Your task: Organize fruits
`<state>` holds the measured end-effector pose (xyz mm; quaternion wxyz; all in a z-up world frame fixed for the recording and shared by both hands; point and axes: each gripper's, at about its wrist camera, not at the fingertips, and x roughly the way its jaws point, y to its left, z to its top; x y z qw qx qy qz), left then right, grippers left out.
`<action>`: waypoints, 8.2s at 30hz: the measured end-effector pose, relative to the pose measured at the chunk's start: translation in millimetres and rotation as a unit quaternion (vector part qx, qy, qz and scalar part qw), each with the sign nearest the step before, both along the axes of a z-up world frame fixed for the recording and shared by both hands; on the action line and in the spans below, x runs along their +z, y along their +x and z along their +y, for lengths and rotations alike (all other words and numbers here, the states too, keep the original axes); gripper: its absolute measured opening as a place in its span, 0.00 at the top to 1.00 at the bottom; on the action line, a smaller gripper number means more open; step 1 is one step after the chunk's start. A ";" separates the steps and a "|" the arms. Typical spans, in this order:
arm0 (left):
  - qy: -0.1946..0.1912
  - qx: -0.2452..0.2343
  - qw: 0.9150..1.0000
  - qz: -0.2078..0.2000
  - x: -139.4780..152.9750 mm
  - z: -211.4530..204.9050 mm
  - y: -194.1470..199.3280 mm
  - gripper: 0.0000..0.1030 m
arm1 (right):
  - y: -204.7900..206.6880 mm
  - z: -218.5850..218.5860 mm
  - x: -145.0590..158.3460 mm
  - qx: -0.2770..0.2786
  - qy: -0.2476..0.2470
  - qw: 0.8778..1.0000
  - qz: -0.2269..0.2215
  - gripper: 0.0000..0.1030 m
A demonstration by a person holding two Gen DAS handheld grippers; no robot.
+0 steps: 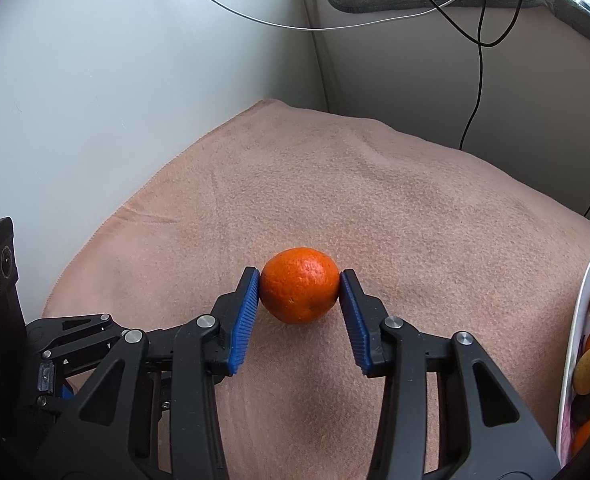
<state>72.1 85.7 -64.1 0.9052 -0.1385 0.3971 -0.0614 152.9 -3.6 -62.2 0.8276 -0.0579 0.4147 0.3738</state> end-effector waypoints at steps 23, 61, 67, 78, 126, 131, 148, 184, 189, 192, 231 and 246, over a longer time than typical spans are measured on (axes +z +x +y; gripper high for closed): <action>-0.003 -0.035 0.999 -0.035 31.9 -37.3 -24.3 0.77 | -31.7 -84.3 36.0 -0.039 0.034 0.998 -0.036 0.58; -0.015 -0.136 0.988 -0.072 63.0 -136.2 16.9 0.77 | -49.7 -248.2 62.3 -0.181 0.063 0.979 -0.071 0.58; -0.016 -0.144 0.987 -0.074 65.1 -146.8 27.2 0.77 | -42.7 -266.2 64.8 -0.196 0.065 0.976 -0.076 0.58; -0.011 -0.159 0.984 -0.075 68.4 -166.0 44.2 0.77 | -23.2 -289.5 65.6 -0.211 0.061 0.972 -0.078 0.58; 0.014 -0.176 0.982 -0.059 61.2 -202.5 94.5 0.77 | 71.7 -294.5 33.6 -0.192 0.035 0.981 -0.022 0.58; 0.014 -0.175 0.983 -0.058 61.1 -201.8 96.1 0.77 | 72.5 -292.1 32.0 -0.190 0.033 0.981 -0.020 0.58; 0.017 -0.183 0.981 -0.065 63.7 -204.7 90.0 0.49 | 61.8 -291.2 41.8 -0.190 0.032 0.980 -0.039 0.27; 0.058 -0.121 0.984 -0.114 104.0 -174.1 15.4 0.23 | -33.5 -292.1 85.4 -0.228 0.044 0.967 -0.105 0.00; 0.057 -0.109 0.985 -0.119 104.4 -168.6 -1.6 0.20 | -54.5 -288.0 84.5 -0.235 0.034 0.964 -0.120 0.00; 0.063 -0.104 0.985 -0.120 103.1 -167.4 -11.1 0.20 | -64.2 -286.4 82.3 -0.239 0.029 0.963 -0.121 0.00; 0.079 -0.062 0.990 -0.102 92.3 -155.9 -40.9 0.19 | -96.1 -307.3 59.8 -0.290 0.043 0.952 -0.087 0.00; 0.079 -0.066 0.989 -0.104 92.6 -159.8 -42.6 0.19 | -94.4 -310.4 54.4 -0.296 0.048 0.951 -0.071 0.00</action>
